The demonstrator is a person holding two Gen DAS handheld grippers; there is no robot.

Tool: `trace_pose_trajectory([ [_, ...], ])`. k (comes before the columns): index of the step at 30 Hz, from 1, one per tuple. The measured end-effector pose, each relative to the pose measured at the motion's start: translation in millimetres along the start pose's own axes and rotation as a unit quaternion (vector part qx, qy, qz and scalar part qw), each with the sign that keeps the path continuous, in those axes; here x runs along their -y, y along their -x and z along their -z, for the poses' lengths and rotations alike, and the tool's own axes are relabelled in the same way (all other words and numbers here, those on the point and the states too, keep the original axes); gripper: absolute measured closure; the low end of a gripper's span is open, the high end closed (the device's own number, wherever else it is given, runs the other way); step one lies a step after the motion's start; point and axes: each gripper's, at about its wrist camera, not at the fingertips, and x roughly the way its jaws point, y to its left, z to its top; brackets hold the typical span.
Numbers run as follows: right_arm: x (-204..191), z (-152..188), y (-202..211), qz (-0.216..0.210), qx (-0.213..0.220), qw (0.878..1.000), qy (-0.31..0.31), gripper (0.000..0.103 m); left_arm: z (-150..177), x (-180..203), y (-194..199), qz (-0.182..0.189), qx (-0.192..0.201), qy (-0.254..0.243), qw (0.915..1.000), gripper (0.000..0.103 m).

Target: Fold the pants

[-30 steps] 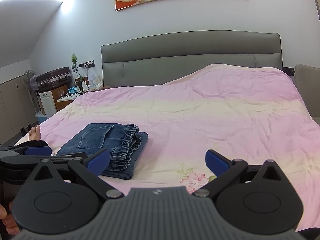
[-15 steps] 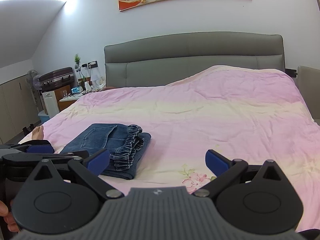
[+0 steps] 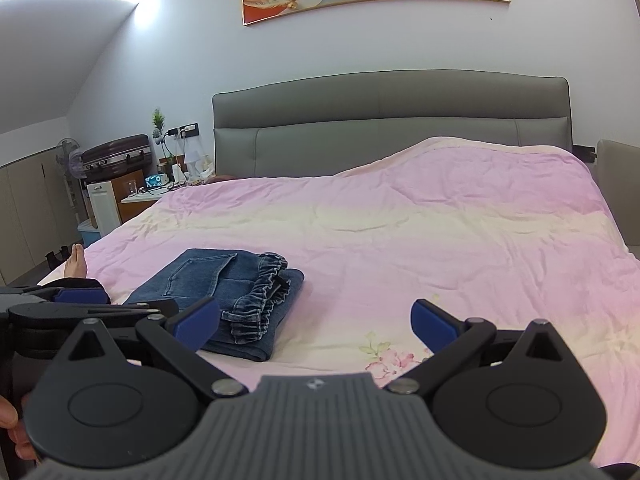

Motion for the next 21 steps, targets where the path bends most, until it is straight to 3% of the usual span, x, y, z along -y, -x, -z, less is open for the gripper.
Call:
trace_pose_trajectory([
  [21, -1.4, -1.4, 2.9, -0.002, 0.002, 1.0, 0.001, 0.005, -0.4, -0.9, 2.8, -0.002, 0.0, 0.004, 1.0, 0.002],
])
